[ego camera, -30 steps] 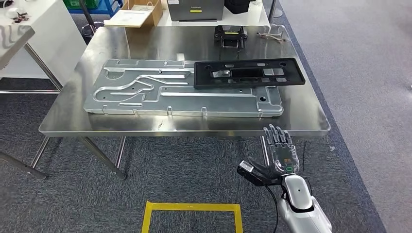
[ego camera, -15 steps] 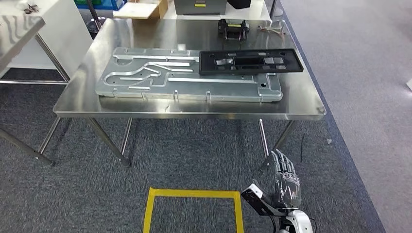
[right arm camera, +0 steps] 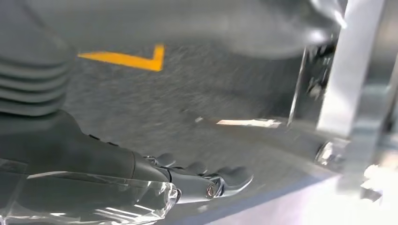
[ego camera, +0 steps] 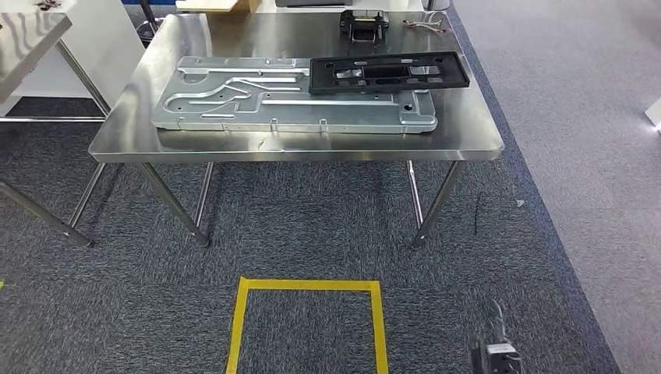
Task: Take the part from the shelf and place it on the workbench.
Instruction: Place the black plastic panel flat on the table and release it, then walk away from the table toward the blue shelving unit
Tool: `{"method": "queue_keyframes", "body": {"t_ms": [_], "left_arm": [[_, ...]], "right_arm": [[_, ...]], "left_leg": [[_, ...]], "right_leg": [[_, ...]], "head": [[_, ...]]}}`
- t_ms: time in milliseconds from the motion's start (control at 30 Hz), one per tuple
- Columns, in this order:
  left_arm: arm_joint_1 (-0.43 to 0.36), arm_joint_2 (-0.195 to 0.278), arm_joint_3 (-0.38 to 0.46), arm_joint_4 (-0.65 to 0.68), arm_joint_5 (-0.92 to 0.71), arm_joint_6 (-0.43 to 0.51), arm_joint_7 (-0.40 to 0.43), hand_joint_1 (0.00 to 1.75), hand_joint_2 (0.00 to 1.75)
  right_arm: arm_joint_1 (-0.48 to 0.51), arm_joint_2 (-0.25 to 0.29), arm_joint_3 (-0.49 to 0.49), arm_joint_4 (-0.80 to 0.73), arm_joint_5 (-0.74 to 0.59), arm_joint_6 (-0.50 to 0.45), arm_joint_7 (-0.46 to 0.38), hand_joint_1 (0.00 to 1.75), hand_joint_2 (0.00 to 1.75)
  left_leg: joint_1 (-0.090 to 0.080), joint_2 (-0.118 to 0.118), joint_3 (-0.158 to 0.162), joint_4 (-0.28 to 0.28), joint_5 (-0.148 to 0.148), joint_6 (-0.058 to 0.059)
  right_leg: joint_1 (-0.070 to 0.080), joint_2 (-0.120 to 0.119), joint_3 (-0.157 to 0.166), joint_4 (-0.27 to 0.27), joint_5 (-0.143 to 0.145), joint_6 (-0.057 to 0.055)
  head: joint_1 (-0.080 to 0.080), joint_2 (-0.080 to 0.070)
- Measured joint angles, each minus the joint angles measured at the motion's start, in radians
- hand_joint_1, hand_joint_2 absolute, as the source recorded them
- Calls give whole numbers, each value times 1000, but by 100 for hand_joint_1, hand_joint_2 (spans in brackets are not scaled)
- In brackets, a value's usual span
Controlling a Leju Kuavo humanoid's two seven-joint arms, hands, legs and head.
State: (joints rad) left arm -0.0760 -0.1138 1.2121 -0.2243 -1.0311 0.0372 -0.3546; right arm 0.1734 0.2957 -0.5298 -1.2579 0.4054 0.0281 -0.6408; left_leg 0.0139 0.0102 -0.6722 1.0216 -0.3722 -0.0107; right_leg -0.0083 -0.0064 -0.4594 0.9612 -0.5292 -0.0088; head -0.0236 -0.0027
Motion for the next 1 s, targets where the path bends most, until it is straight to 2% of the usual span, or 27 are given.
{"method": "queue_keyframes", "body": {"t_ms": [33, 100, 133, 167, 200, 233, 267, 300, 333, 367, 400, 467, 500, 533, 600, 633, 667, 700, 733, 767, 800, 833, 867, 900, 933, 1000], "left_arm": [[2, -1, 4, 0, 1, 3, 0, 0, 0], [4, -3, 10, 0, -4, 13, 0, 0, 0], [3, -4, 11, 0, -8, 20, 0, 0, 0], [2, -4, 11, 0, -12, 26, 0, 0, 0], [2, -4, 12, 0, -14, 31, -1, 0, 0], [2, -4, 14, 0, -14, 35, -2, 0, 0], [2, -4, 15, 0, -13, 37, -4, 0, 0], [0, -5, 17, 0, -11, 39, -7, 0, 0], [-2, -6, 19, 0, -8, 39, -9, 0, 0], [-3, -6, 21, 0, -6, 39, -11, 0, 0], [-4, -7, 25, 0, -4, 39, -13, 0, 0], [-3, -10, 32, 0, 0, 39, -15, 0, 0], [-3, -11, 34, 0, 2, 40, -18, 0, 0], [-4, -13, 36, 0, 4, 42, -21, 0, 0], [-4, -15, 39, 0, 9, 48, -27, 0, 0], [-4, -15, 41, 0, 11, 50, -27, 0, 0], [-3, -15, 44, 0, 13, 53, -27, 0, 0], [-2, -15, 48, 0, 14, 54, -27, 0, 0], [-2, -15, 51, 0, 15, 54, -27, 0, 0], [-2, -16, 55, 0, 16, 55, -27, 0, 0], [-2, -17, 57, 0, 16, 55, -27, 0, 0], [-3, -19, 58, 0, 17, 55, -27, 0, 0], [-4, -20, 60, 0, 18, 56, -27, 0, 0], [-5, -20, 62, 0, 19, 57, -26, 0, 0], [-4, -21, 64, 0, 20, 58, -24, 0, 0], [-1, -20, 69, 0, 22, 61, -20, 0, 0]], "right_arm": [[-7, 6, -51, 27, 13, 37, -16, 0, 0], [-30, 9, -163, 103, 49, 91, -34, 0, 0], [-44, 10, -222, 152, 69, 103, -37, 0, 0], [-57, 9, -279, 202, 87, 104, -35, 0, 0], [-70, 8, -333, 254, 101, 97, -30, 0, 0], [-83, 6, -382, 306, 112, 83, -18, 0, 0], [-95, 4, -426, 358, 122, 61, 1, 0, 0], [-106, 1, -464, 409, 131, 35, 23, 0, 0], [-116, -4, -497, 460, 140, 6, 48, 0, 0], [-126, -8, -527, 509, 147, -24, 72, 0, 0], [-136, -13, -554, 558, 153, -52, 95, 0, 0], [-152, -25, -603, 646, 159, -100, 143, 0, 0], [-158, -31, -625, 687, 161, -123, 172, 0, 0], [-163, -36, -644, 722, 163, -145, 202, 0, 0], [-174, -43, -680, 783, 164, -184, 271, 0, 0], [-179, -45, -694, 808, 164, -200, 301, 0, 0], [-184, -48, -708, 831, 164, -215, 331, 0, 0], [-189, -51, -720, 851, 164, -229, 355, 0, 0], [-193, -53, -730, 869, 165, -239, 374, 0, 0], [-196, -56, -739, 885, 166, -247, 391, 0, 0], [-200, -59, -746, 898, 168, -253, 404, 0, 0], [-203, -60, -751, 909, 171, -258, 417, 0, 0], [-205, -61, -755, 920, 177, -261, 429, 0, 0], [-208, -62, -758, 930, 184, -263, 440, 0, 0], [-209, -63, -759, 939, 194, -263, 448, 0, 0], [-212, -66, -759, 953, 221, -256, 460, 0, 0]], "left_leg": [[1, -1, -11, 32, -38, -4], [3, -2, -41, 148, -143, -10], [3, -2, -52, 213, -178, -12], [3, -2, -51, 257, -191, -13], [3, -2, -36, 271, -180, -13], [2, -2, -3, 250, -156, -10], [1, -3, 47, 195, -133, -5], [-1, -4, 102, 124, -126, 2], [-3, -6, 149, 55, -131, 7], [-7, -7, 179, 5, -143, 12], [-10, -7, 192, -21, -152, 16], [-9, -3, 184, -36, -140, 27], [-7, -1, 178, -41, -130, 36], [-4, 1, 169, -47, -120, 45], [-2, 2, 148, -51, -102, 55], [-2, 1, 137, -50, -92, 54], [-2, 0, 125, -49, -83, 53], [-2, -3, 114, -48, -74, 50], [-1, -8, 102, -45, -66, 46], [-1, -14, 91, -42, -59, 42], [0, -20, 81, -37, -52, 37], [0, -27, 71, -31, -47, 32], [-1, -34, 65, -27, -41, 25], [-2, -40, 60, -25, -35, 18], [-2, -46, 58, -24, -29, 11], [1, -51, 52, -17, -30, -1]], "right_leg": [[-1, -2, -9, -1, 11, -8], [1, -4, -34, 3, 30, -18], [3, -5, -49, 7, 38, -19], [5, -6, -64, 13, 46, -19], [6, -8, -81, 19, 54, -19], [8, -8, -98, 26, 61, -18], [8, -7, -113, 34, 68, -16], [10, -7, -126, 40, 73, -13], [11, -6, -135, 45, 79, -9], [11, -6, -140, 47, 86, -4], [10, -7, -144, 47, 94, 2], [7, -6, -147, 45, 104, 14], [6, -3, -152, 53, 91, 19], [5, -1, -162, 75, 64, 24], [1, 3, -197, 176, -26, 31], [-1, 4, -216, 239, -61, 35], [-4, 4, -226, 290, -76, 38], [-6, 4, -222, 312, -68, 41], [-9, 5, -197, 296, -43, 42], [-12, 9, -153, 242, -14, 43], [-14, 21, -99, 168, 2, 41], [-15, 34, -49, 94, 6, 39], [-14, 44, -16, 41, 0, 35], [-12, 49, -1, 14, -9, 31], [-9, 45, 1, 6, -10, 25], [-11, 26, -3, 3, -1, 7]], "head": [[0, 0], [0, 0], [0, 0], [0, 0], [0, 0], [0, 0], [0, 0], [0, 0], [0, 0], [0, 0], [0, 0], [0, 0], [0, 0], [0, 0], [0, 0], [0, 0], [0, 0], [0, 0], [0, 0], [0, 0], [0, 0], [0, 0], [0, 0], [0, 0], [0, 0], [0, 0]]}}
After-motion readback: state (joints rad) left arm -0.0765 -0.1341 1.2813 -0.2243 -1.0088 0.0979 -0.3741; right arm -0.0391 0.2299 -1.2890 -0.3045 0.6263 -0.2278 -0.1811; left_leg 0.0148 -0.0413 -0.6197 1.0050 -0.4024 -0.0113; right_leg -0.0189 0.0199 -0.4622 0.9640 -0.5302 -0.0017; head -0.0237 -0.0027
